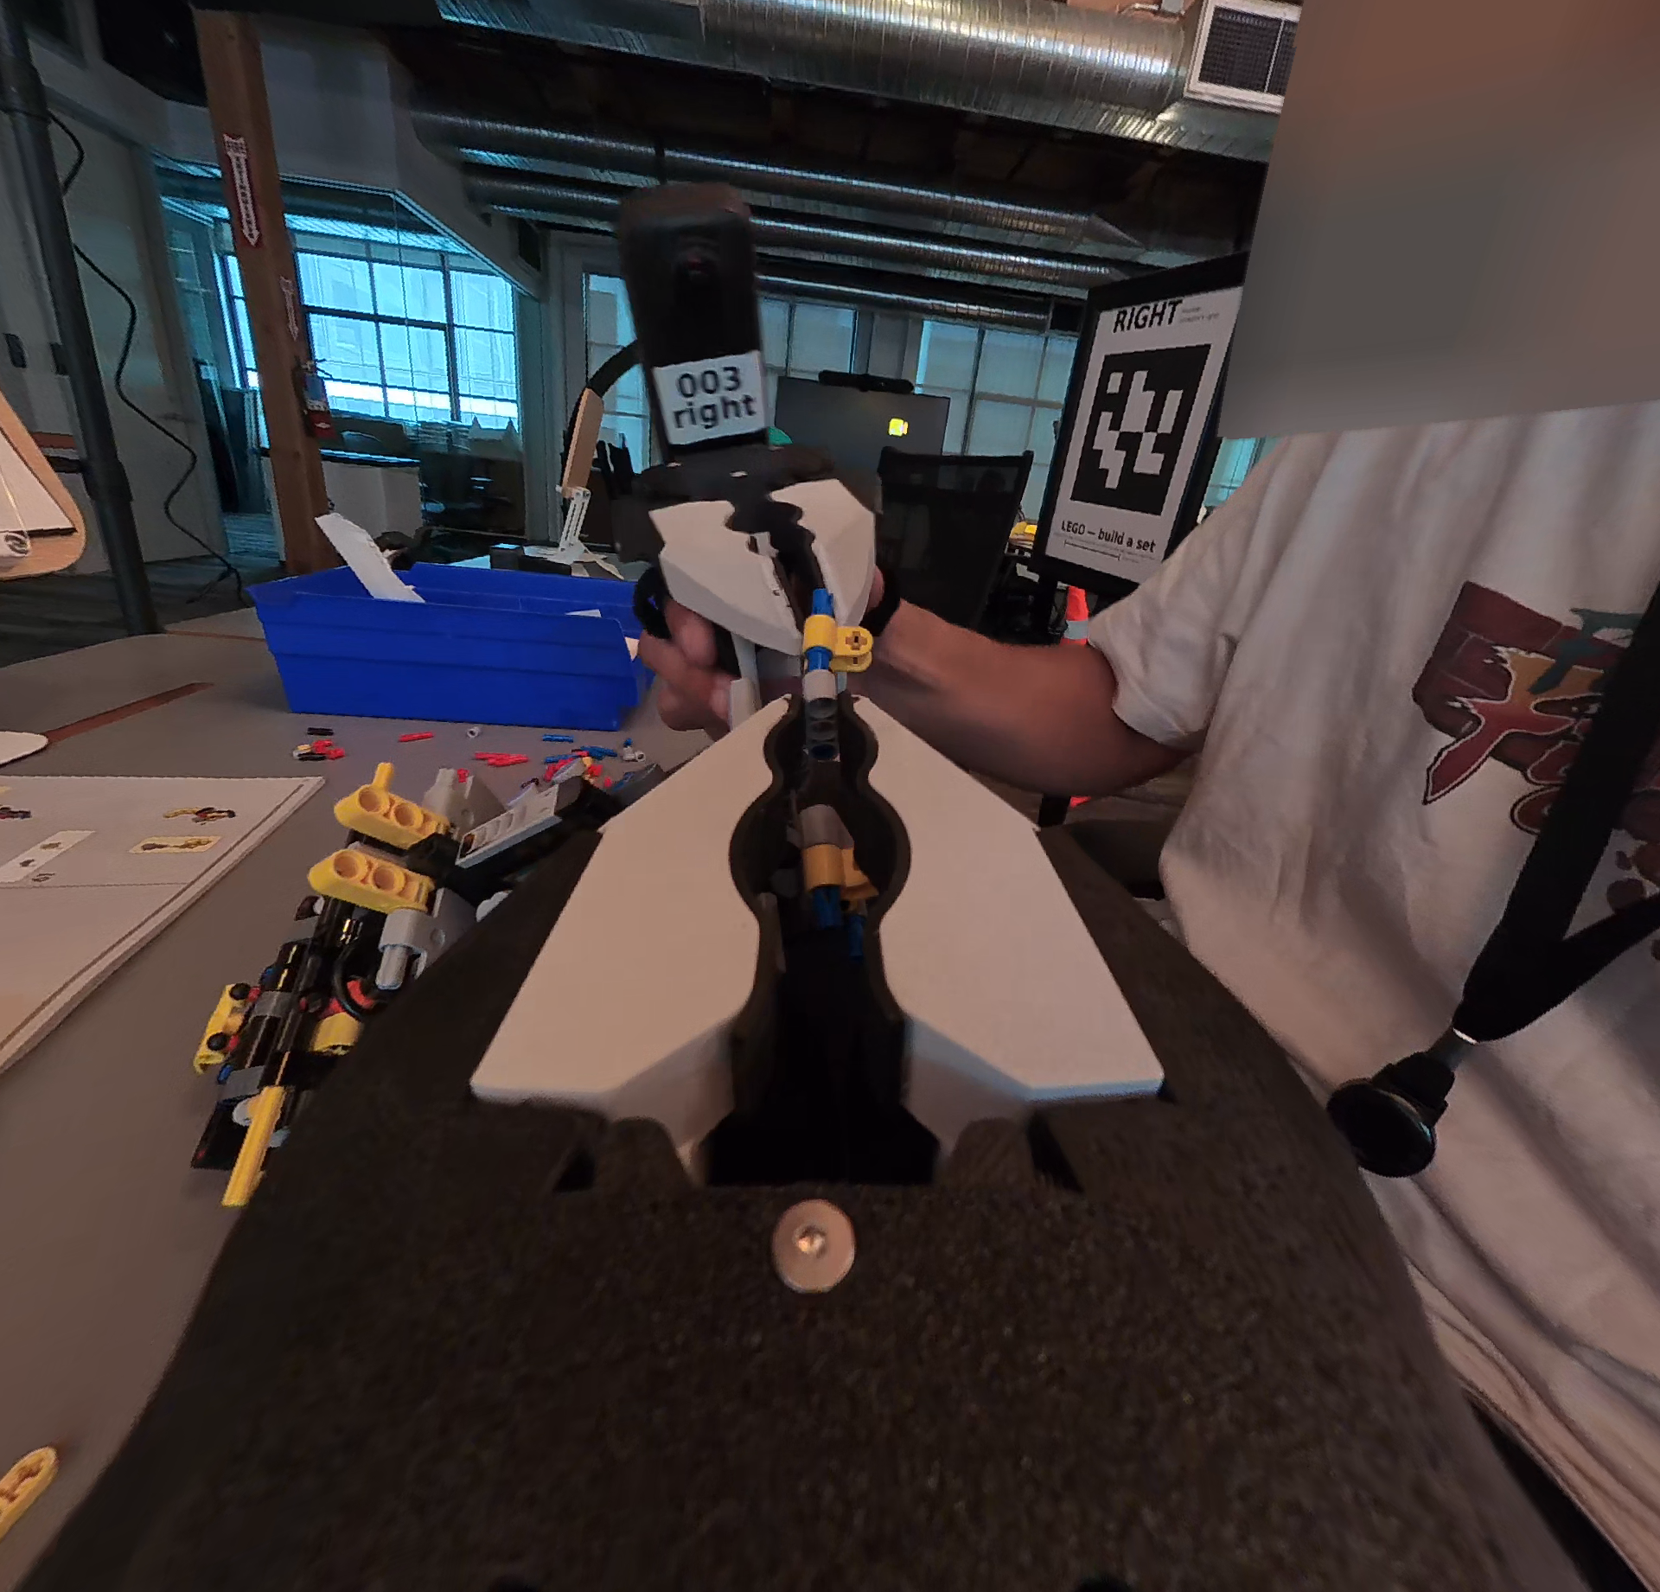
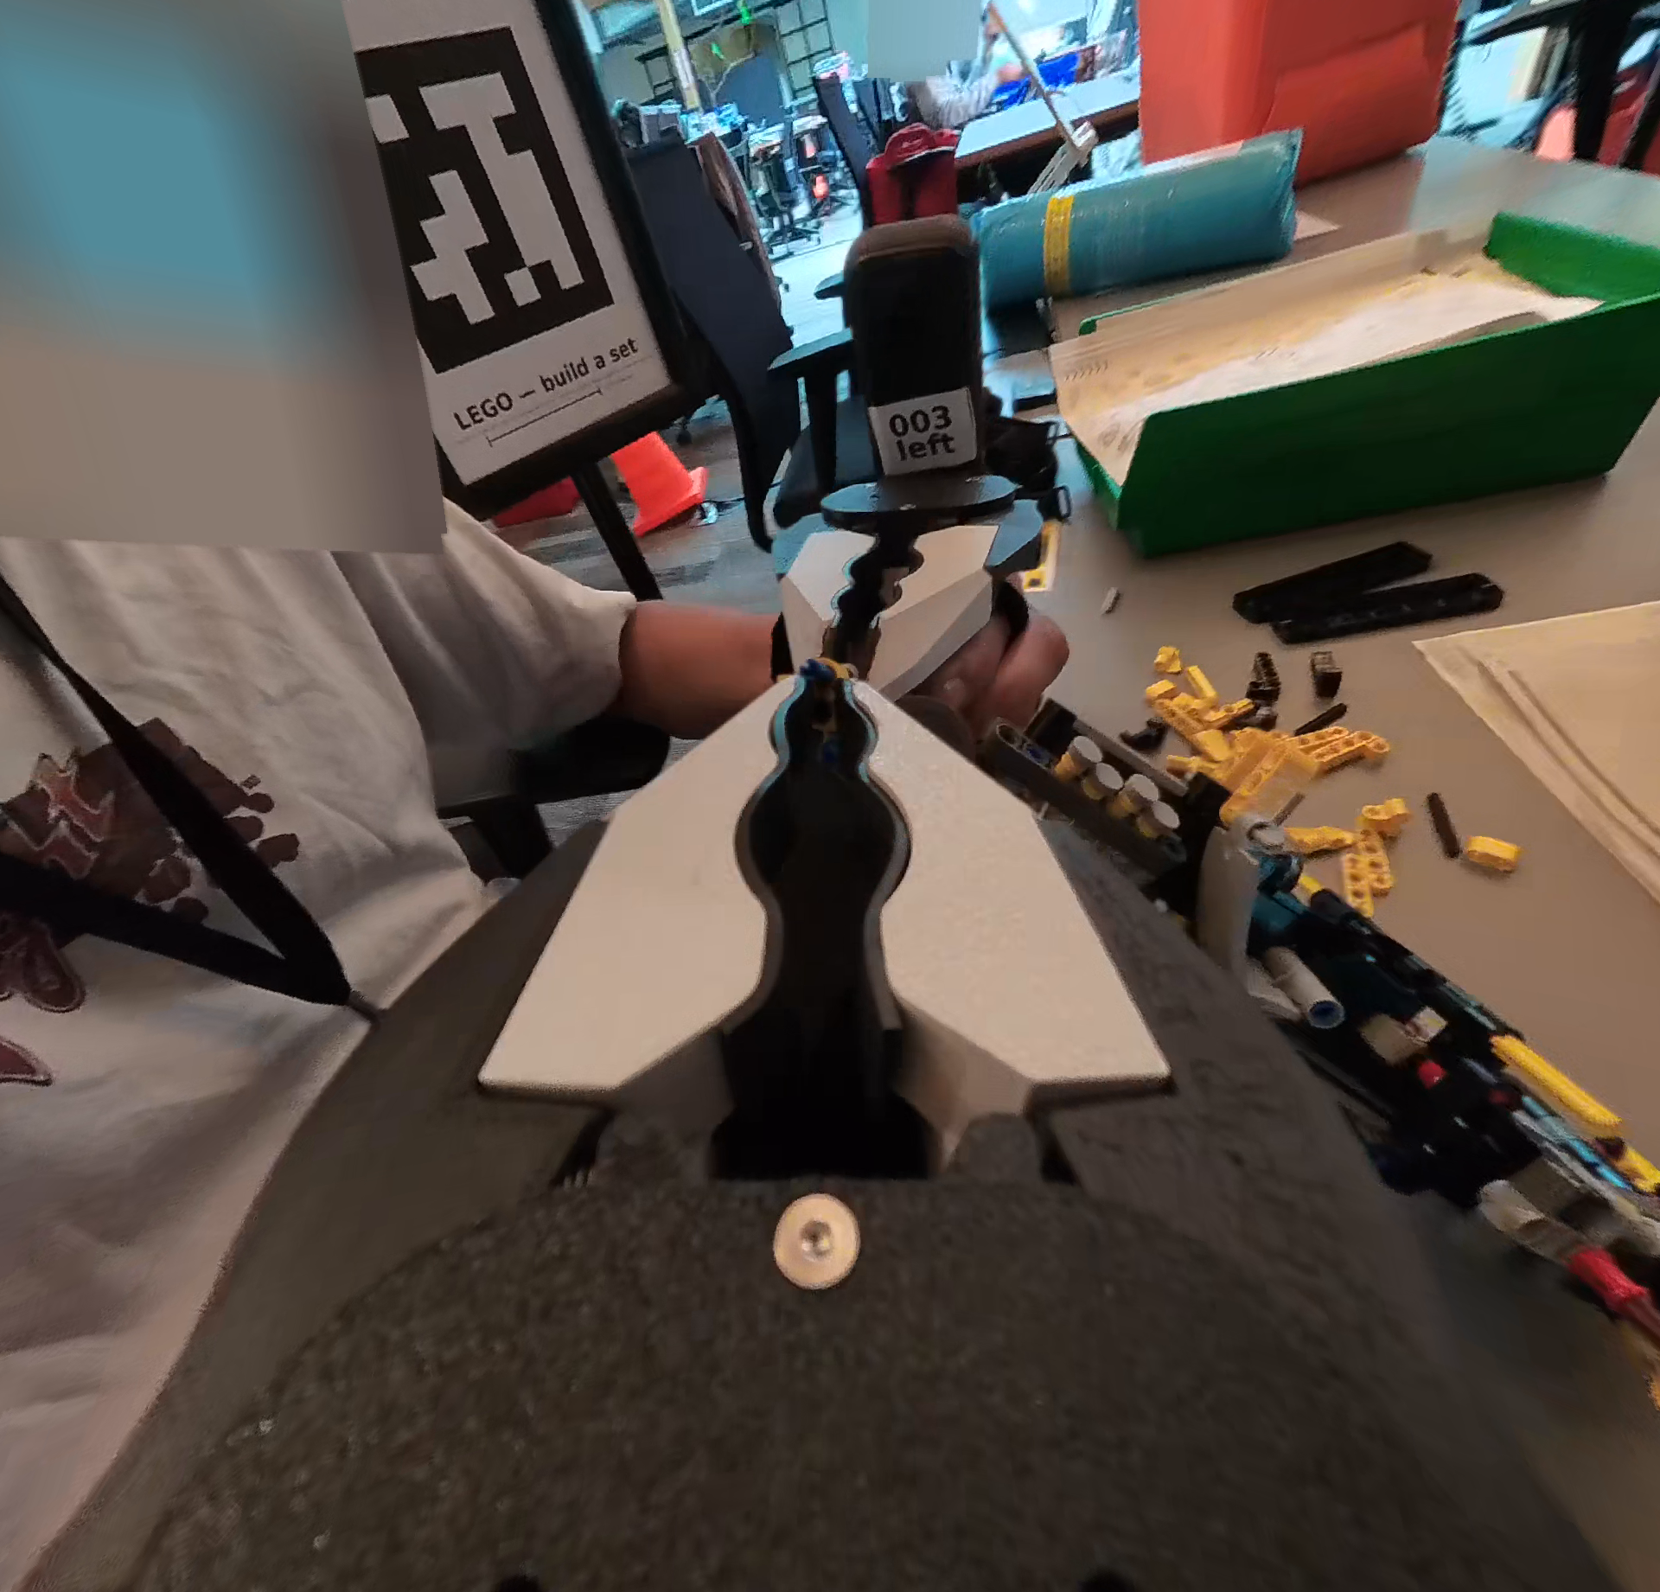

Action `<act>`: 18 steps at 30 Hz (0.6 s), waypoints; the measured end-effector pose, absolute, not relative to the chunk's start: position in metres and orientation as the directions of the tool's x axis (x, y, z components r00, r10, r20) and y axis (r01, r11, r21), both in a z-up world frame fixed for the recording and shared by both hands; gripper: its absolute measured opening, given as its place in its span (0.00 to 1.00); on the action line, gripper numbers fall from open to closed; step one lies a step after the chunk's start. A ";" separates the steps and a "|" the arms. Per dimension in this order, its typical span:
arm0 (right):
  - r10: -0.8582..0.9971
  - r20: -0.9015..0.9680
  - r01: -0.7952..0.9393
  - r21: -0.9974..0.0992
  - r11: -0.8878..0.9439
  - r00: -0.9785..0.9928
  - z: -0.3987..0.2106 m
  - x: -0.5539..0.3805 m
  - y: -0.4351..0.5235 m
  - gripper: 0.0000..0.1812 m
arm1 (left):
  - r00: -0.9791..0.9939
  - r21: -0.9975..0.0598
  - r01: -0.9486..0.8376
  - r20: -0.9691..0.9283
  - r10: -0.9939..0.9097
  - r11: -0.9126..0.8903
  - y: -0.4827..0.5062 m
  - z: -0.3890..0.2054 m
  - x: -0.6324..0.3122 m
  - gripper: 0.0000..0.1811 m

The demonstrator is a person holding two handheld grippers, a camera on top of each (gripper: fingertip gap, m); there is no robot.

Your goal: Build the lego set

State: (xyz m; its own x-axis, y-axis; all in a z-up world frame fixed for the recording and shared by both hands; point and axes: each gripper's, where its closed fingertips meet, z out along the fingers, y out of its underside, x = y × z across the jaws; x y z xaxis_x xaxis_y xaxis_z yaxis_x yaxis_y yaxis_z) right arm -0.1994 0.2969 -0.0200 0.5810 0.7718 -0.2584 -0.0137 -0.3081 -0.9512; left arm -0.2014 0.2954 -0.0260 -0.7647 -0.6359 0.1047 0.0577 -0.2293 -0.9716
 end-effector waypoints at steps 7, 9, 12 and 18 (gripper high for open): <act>0.787 -0.383 -0.165 -0.923 -0.347 0.485 -0.021 -0.201 0.294 0.03 | -0.776 -0.970 0.066 0.096 -0.623 -0.232 0.293 -0.025 -0.203 0.04; 0.781 -0.386 -0.182 -0.922 -0.342 0.491 -0.023 -0.200 0.293 0.03 | -0.776 -0.971 0.062 0.097 -0.623 -0.230 0.293 -0.026 -0.203 0.04; 0.771 -0.354 -0.152 -0.934 -0.325 0.529 -0.023 -0.200 0.293 0.03 | -0.778 -0.971 0.059 0.100 -0.620 -0.230 0.293 -0.026 -0.203 0.04; 0.759 -0.320 -0.034 -0.930 -0.366 0.568 -0.030 -0.198 0.291 0.03 | -0.764 -0.983 0.044 0.081 -0.640 -0.176 0.290 -0.034 -0.200 0.04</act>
